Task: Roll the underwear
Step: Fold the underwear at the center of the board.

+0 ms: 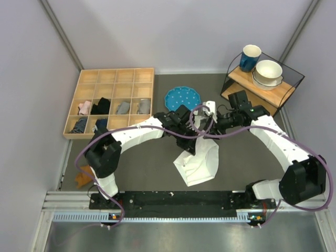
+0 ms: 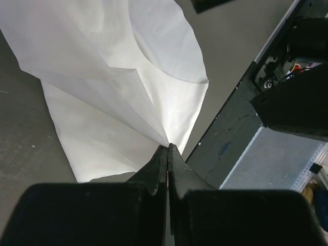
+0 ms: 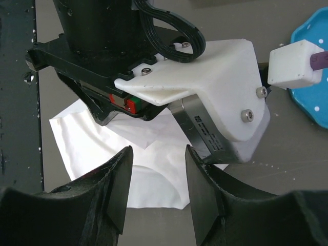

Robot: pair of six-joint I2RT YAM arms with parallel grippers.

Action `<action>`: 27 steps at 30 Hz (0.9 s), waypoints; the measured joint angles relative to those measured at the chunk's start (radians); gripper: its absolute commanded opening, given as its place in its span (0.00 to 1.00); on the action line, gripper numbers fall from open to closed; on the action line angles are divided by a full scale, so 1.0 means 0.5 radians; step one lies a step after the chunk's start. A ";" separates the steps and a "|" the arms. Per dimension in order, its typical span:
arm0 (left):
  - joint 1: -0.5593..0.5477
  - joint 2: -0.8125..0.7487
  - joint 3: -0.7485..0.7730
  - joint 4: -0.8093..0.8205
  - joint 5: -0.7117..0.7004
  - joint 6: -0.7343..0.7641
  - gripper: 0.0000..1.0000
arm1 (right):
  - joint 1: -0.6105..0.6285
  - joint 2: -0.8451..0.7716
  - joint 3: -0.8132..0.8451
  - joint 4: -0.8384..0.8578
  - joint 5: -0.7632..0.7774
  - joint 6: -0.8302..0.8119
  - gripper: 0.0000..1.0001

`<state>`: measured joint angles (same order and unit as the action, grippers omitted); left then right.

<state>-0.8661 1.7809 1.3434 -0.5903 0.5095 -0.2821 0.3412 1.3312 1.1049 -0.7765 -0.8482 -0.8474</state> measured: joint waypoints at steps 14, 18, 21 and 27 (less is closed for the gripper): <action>-0.150 0.019 -0.045 0.090 -0.074 -0.197 0.00 | -0.038 -0.039 -0.037 -0.158 0.049 -0.022 0.47; -0.182 0.022 -0.060 0.108 -0.101 -0.234 0.00 | -0.040 -0.039 -0.037 -0.205 0.063 -0.033 0.47; -0.201 0.022 -0.090 0.153 -0.111 -0.259 0.00 | -0.042 -0.039 -0.037 -0.233 0.071 -0.032 0.47; -0.243 0.022 -0.159 0.252 -0.116 -0.320 0.00 | -0.045 -0.038 -0.056 -0.294 0.083 -0.033 0.47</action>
<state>-0.9874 1.7920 1.2636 -0.4644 0.4515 -0.4419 0.3187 1.3121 1.0771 -0.9234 -0.8066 -0.8639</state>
